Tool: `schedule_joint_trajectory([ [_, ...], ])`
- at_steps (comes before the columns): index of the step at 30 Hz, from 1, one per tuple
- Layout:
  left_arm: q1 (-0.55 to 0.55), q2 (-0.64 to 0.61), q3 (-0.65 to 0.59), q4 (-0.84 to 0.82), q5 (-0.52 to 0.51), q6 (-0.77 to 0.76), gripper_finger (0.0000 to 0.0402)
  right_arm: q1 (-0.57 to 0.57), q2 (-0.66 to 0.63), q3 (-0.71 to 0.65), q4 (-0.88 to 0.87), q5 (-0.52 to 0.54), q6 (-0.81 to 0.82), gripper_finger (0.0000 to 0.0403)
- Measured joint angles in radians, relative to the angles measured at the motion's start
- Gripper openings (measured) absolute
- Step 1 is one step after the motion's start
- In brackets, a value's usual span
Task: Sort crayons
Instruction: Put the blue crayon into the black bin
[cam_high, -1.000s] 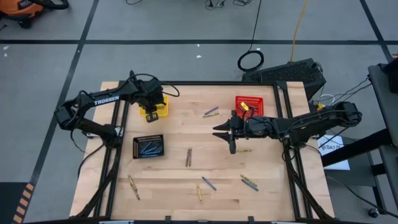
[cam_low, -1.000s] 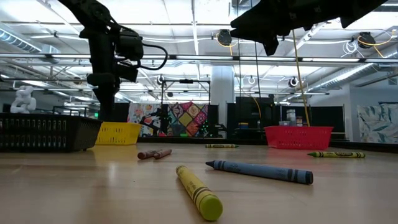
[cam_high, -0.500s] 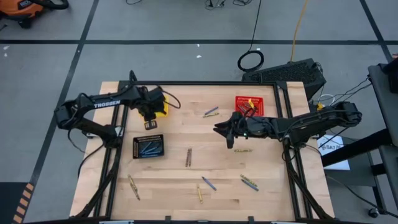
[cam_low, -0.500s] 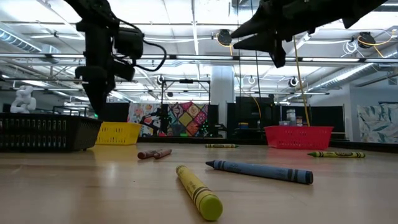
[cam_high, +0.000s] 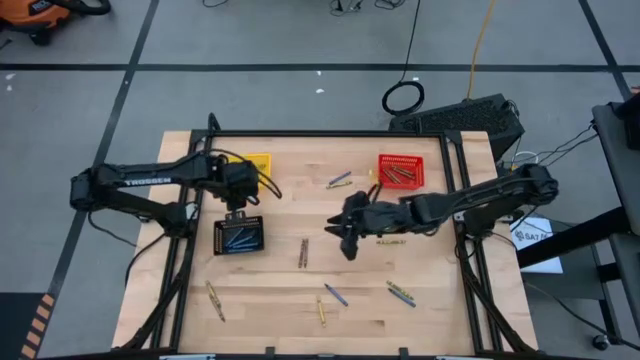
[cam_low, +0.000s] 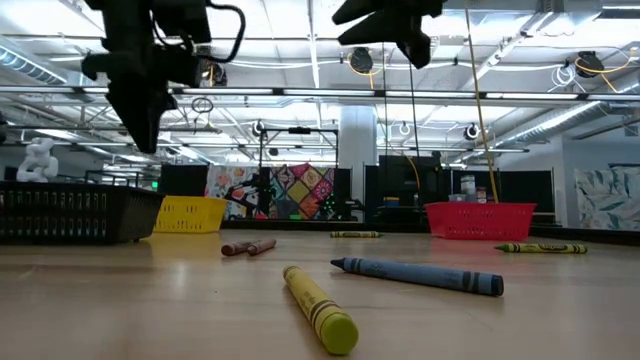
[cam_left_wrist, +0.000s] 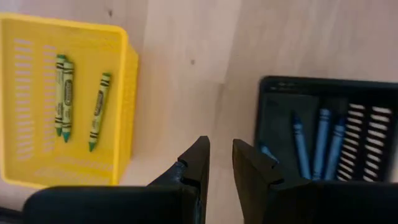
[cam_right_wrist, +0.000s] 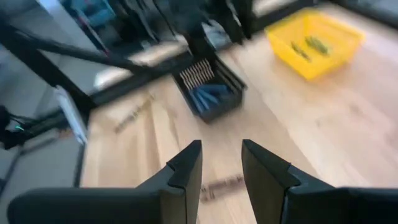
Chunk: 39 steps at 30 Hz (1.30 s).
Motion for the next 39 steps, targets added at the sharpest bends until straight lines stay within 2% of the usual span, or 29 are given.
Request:
schedule_joint_trajectory([
  [5,-0.068,-0.062,0.000,-0.060,0.000,-0.033,0.0068,0.025,0.106,0.154,-0.196,0.000,0.139,0.0100],
  [10,-0.114,-0.113,0.000,-0.081,0.000,-0.052,0.0068,0.056,0.186,0.220,-0.252,-0.035,0.246,0.0100],
  [21,-0.150,-0.154,0.000,-0.121,-0.001,-0.102,0.0068,0.132,0.339,0.232,-0.264,-0.186,0.426,0.0100],
  [32,-0.150,-0.154,0.000,-0.117,-0.001,-0.106,0.0068,0.214,0.433,0.233,-0.262,-0.186,0.529,0.0100],
  [39,-0.150,-0.154,0.000,-0.113,-0.001,-0.131,0.0068,0.255,0.459,0.233,-0.265,-0.185,0.541,0.0100],
])
